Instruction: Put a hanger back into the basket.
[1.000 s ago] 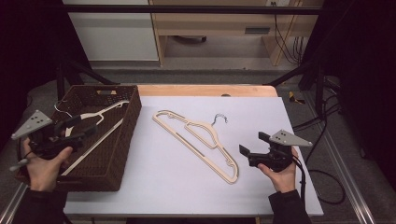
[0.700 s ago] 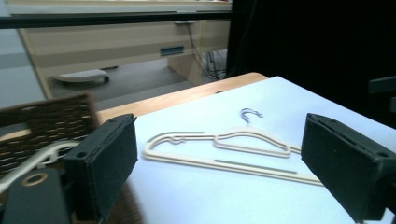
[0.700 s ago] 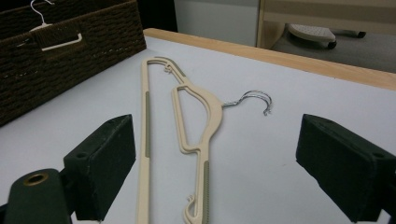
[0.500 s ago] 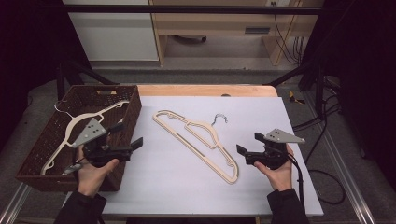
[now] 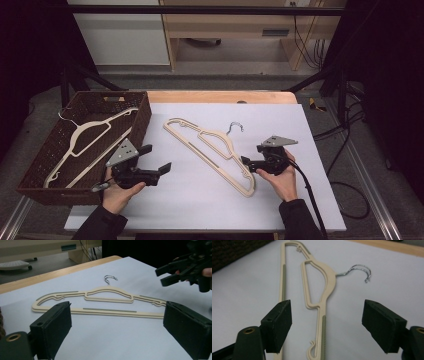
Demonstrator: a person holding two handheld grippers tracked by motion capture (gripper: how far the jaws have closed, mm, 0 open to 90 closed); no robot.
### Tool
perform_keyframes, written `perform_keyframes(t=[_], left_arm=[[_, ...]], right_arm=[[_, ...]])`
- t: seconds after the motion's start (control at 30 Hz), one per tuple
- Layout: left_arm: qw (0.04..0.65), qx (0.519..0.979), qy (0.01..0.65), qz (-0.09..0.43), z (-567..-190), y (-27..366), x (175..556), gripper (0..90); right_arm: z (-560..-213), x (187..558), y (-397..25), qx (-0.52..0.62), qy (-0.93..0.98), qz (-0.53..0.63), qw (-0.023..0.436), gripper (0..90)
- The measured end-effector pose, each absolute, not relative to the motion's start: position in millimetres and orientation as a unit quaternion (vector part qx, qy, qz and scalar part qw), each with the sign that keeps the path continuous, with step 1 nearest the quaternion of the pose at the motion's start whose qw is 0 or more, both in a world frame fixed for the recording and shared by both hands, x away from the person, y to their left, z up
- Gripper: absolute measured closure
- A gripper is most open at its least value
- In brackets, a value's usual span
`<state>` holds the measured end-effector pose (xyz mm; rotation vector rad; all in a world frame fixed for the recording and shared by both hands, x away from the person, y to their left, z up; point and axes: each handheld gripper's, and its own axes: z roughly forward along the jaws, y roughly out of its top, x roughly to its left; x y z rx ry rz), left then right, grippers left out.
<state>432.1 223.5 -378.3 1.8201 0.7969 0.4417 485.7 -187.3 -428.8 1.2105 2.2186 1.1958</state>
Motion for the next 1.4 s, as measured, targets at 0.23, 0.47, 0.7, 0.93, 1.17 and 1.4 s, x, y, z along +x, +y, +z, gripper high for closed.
perform_keyframes(t=[0.23,0.47,0.7,0.93,1.17,1.4], left_arm=[[0.522,0.764,0.330,0.187,-378.2,222.7,431.2,8.0],[0.520,0.765,0.331,0.185,-379.9,223.0,432.6,8.1],[0.519,0.766,0.332,0.183,-380.9,222.8,433.5,8.2],[0.516,0.768,0.333,0.180,-382.2,222.2,434.3,8.6],[0.513,0.771,0.333,0.179,-383.6,220.4,434.6,8.7],[0.512,0.771,0.333,0.180,-383.8,220.3,434.6,8.9]], right_arm=[[-453.8,500.8,-175.9,0.443,0.803,0.371,0.146,37.8],[-470.0,508.5,-167.9,0.448,0.817,0.336,0.138,48.1],[-472.0,510.0,-162.9,0.445,0.823,0.326,0.134,60.5],[-471.6,508.8,-158.9,0.448,0.824,0.321,0.133,70.5],[-471.1,511.8,-163.1,0.462,0.816,0.327,0.114,79.0],[-468.2,511.1,-165.1,0.472,0.808,0.337,0.106,79.1]])
